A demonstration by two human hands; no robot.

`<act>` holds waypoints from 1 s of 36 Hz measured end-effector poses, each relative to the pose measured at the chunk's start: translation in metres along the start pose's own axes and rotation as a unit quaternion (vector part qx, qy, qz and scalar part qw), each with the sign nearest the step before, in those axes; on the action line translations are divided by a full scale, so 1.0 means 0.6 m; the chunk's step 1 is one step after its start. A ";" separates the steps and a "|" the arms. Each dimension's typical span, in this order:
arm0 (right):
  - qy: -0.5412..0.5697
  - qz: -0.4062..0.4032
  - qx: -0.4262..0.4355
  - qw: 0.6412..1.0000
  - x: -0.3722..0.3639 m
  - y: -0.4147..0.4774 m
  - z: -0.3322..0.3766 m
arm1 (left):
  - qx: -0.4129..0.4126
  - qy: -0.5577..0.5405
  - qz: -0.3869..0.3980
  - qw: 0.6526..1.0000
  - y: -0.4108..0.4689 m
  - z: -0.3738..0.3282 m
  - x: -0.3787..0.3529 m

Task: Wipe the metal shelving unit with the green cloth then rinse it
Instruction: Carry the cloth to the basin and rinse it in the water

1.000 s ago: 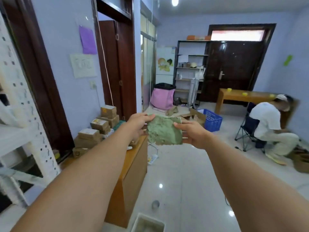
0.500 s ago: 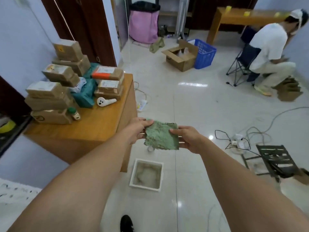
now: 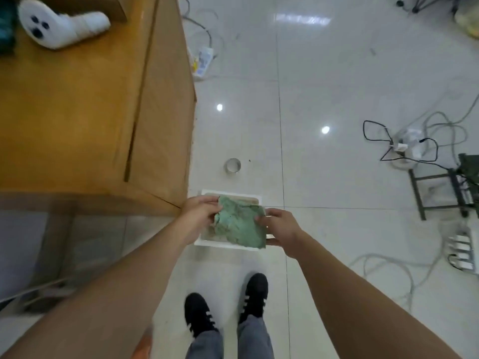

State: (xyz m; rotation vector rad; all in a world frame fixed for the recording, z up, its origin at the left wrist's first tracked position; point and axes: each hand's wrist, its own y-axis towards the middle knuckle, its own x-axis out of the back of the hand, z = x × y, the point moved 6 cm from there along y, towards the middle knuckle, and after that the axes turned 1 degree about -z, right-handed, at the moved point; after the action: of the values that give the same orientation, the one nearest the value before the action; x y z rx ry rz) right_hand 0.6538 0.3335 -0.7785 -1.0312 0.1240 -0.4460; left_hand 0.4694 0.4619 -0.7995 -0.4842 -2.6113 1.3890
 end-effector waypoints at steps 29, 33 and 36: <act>-0.237 -0.145 0.106 0.955 -0.146 0.651 -0.318 | -0.093 0.159 -0.232 0.955 0.587 0.404 0.005; -0.252 -0.153 0.119 0.948 -0.152 0.663 -0.321 | -0.108 0.188 -0.238 0.947 0.600 0.415 -0.003; -0.319 -0.133 0.165 0.924 -0.162 0.664 -0.317 | -0.106 0.192 -0.243 0.945 0.611 0.419 -0.007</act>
State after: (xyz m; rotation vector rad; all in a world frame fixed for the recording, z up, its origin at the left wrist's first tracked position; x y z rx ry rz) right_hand 0.6273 0.3942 -1.2255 -0.8159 -0.6641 -0.3395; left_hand 0.4824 0.4551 -1.2437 -0.0980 -2.3412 0.7740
